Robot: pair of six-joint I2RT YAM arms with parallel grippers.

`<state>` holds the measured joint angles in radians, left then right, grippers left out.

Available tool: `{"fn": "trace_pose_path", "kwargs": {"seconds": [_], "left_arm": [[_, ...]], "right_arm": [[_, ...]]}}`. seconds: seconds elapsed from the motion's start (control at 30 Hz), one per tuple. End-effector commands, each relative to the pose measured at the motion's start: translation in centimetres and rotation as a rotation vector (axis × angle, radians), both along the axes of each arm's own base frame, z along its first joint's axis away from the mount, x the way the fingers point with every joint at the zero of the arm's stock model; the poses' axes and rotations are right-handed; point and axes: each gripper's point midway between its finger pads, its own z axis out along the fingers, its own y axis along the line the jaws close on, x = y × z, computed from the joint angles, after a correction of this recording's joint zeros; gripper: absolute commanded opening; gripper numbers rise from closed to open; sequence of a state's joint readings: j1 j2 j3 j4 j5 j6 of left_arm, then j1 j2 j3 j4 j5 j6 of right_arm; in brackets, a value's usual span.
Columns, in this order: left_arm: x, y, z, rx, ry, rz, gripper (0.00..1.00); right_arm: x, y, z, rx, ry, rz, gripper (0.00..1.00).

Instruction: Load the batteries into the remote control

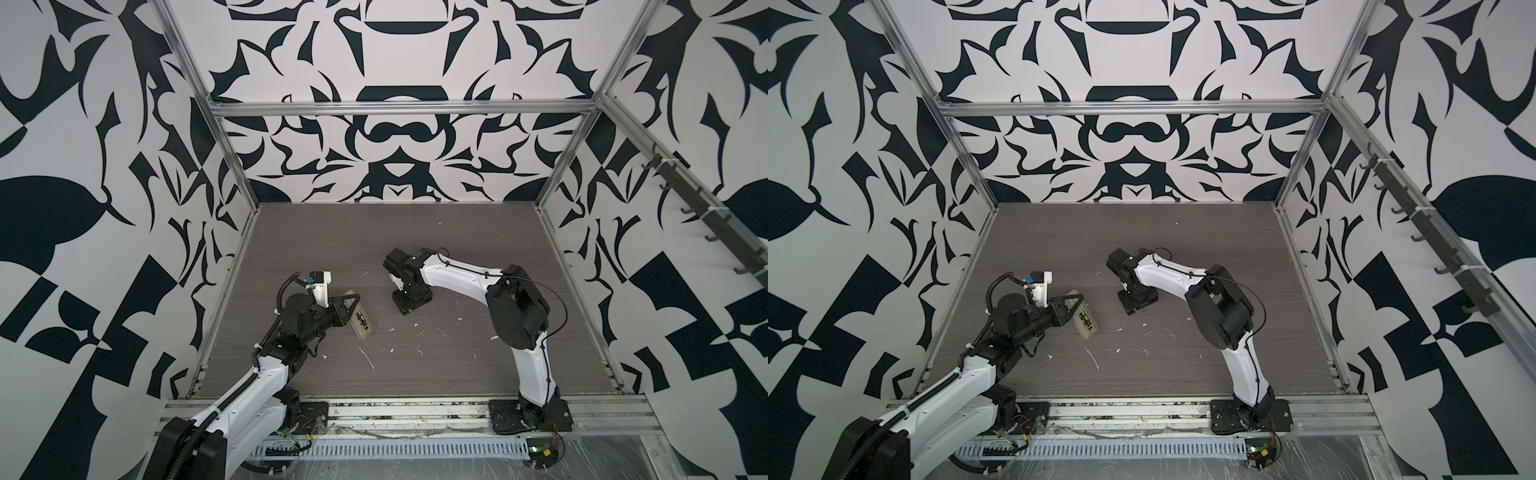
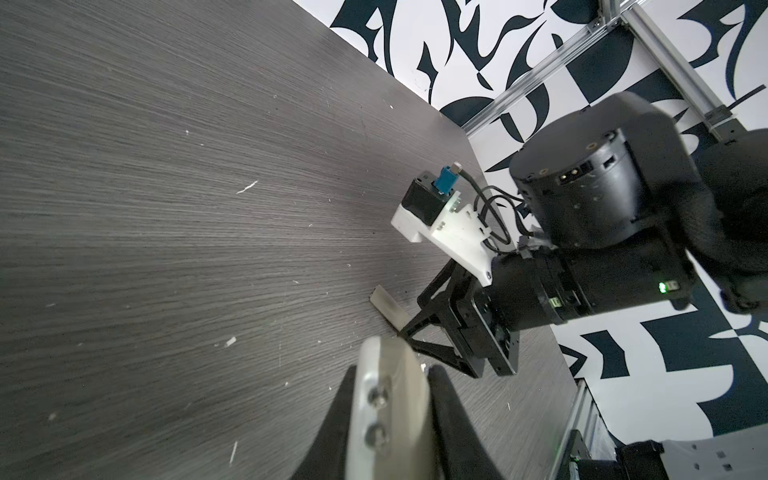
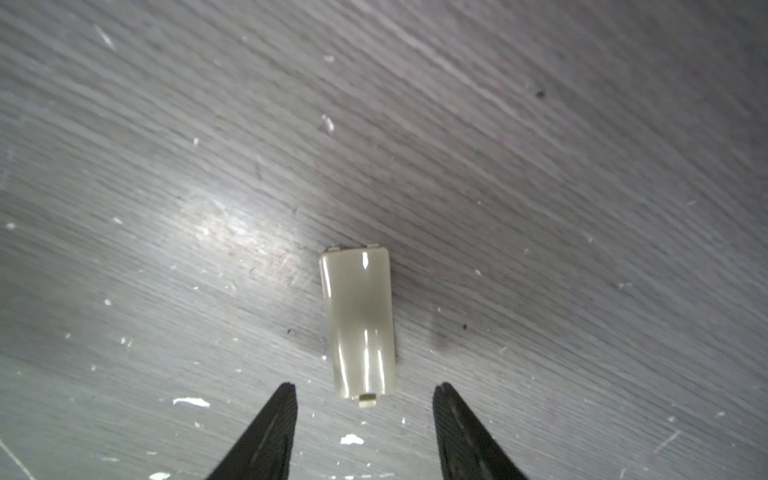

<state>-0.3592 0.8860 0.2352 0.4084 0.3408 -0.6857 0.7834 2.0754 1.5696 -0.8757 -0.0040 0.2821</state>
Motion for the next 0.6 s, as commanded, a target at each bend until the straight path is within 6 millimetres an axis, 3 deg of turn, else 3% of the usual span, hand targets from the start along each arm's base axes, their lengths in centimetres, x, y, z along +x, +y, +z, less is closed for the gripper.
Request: {"fn": "trace_pose_path", "kwargs": {"seconds": [0.0, 0.57], "left_arm": [[0.3, -0.2, 1.4, -0.029, -0.041, -0.005, 0.00], [0.5, -0.3, 1.4, -0.030, -0.044, -0.005, 0.00]], "right_arm": [[0.1, -0.2, 0.2, 0.007, 0.000, -0.009, 0.55], [-0.4, -0.7, -1.0, -0.004, 0.037, -0.019, 0.45]]}}
